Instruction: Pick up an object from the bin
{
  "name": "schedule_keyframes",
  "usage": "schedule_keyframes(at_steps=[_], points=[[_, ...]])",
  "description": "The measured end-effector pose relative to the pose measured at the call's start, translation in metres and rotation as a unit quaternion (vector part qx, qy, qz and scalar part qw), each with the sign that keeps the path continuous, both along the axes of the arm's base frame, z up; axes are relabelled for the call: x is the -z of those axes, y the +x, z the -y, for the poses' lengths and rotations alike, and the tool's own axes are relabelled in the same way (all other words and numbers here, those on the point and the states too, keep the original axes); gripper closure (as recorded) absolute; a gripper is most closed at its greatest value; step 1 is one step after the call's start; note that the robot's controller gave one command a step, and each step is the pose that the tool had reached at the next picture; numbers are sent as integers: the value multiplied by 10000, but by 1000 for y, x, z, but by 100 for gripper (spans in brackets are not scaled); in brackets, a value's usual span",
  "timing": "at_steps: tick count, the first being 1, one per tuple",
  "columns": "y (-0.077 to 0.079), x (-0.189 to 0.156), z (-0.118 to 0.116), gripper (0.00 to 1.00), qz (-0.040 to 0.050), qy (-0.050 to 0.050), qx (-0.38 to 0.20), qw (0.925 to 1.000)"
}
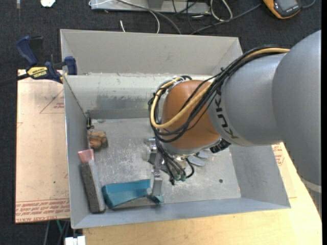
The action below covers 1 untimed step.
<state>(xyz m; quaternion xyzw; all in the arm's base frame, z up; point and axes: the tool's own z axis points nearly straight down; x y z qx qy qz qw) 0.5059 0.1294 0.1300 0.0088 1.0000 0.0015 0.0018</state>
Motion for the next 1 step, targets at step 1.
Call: schedule_keyframes(at_steps=[1], points=[[1, 30, 51, 0, -8, 9, -197, 9998]])
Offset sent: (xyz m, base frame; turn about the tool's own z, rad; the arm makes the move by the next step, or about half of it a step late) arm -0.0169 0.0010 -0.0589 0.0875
